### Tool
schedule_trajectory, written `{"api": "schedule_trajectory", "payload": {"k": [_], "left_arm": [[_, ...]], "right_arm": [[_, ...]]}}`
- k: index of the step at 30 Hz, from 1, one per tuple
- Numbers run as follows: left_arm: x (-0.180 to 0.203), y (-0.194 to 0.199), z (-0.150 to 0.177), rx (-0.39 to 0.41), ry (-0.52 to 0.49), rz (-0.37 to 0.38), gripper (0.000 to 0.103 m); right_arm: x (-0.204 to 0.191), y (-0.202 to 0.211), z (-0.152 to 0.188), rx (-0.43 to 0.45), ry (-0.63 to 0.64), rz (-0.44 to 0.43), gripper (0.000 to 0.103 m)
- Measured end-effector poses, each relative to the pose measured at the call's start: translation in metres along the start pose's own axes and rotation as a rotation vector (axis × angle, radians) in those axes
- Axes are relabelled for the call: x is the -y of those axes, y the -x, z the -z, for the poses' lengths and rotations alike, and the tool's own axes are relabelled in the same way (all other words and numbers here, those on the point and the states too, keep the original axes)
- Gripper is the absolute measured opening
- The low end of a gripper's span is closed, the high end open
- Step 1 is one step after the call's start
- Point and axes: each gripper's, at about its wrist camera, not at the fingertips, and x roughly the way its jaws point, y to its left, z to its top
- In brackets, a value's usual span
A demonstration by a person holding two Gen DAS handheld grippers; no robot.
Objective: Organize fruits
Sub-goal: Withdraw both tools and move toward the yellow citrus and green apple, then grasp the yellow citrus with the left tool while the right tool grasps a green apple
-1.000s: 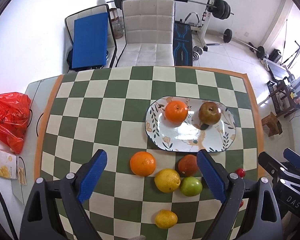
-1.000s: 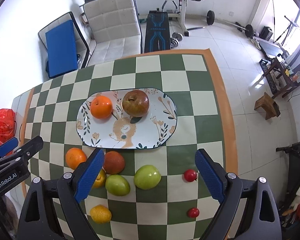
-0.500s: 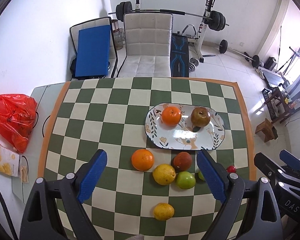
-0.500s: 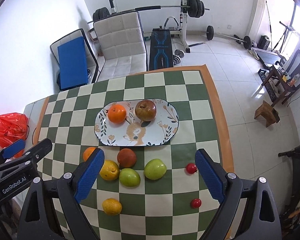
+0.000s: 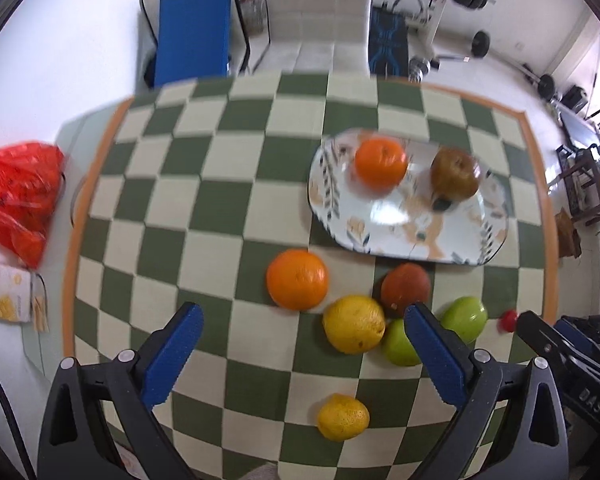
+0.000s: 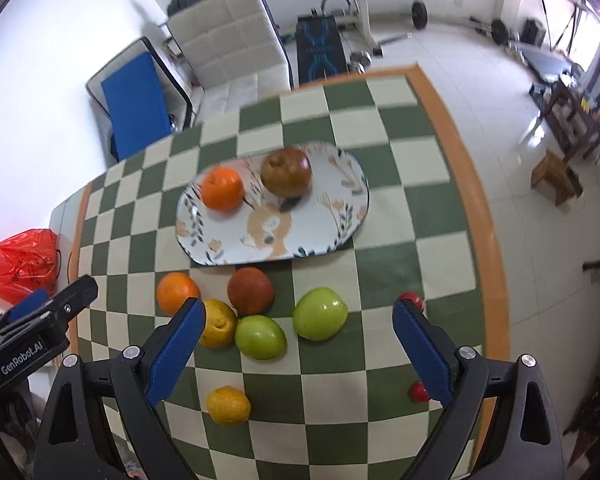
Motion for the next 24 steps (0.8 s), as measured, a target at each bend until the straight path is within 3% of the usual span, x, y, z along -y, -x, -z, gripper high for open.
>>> {"api": "schedule_trajectory", "payload": {"k": [2, 6, 12, 16, 19, 20, 21, 24], "left_arm": [[0.003, -0.022, 0.002, -0.059, 0.004, 0.013, 0.103], [0.010, -0.059, 0.003, -0.148, 0.007, 0.041, 0.103], [0.020, -0.102, 0.002, -0.262, 0.002, 0.094, 0.101], [0.026, -0.116, 0.009, -0.302, -0.009, 0.123, 0.082], [0.028, -0.119, 0.015, -0.302, -0.010, 0.125, 0.078], [0.029, -0.118, 0.017, -0.293, -0.011, 0.133, 0.066], [0.030, -0.116, 0.018, -0.285, -0.011, 0.168, 0.061], [0.033, -0.112, 0.025, -0.268, -0.035, 0.139, 0.060]], "right_arm": [[0.011, -0.033, 0.001, -0.059, -0.033, -0.010, 0.096], [0.028, -0.097, 0.006, -0.179, -0.085, -0.006, 0.081], [0.046, -0.156, 0.014, -0.287, -0.154, -0.017, 0.078], [0.049, -0.168, 0.014, -0.301, -0.178, -0.066, 0.077], [0.046, -0.172, 0.011, -0.309, -0.170, -0.077, 0.074], [0.045, -0.173, 0.011, -0.315, -0.172, -0.084, 0.073], [0.044, -0.175, 0.011, -0.322, -0.173, -0.092, 0.072], [0.039, -0.181, 0.008, -0.337, -0.172, -0.118, 0.065]]}}
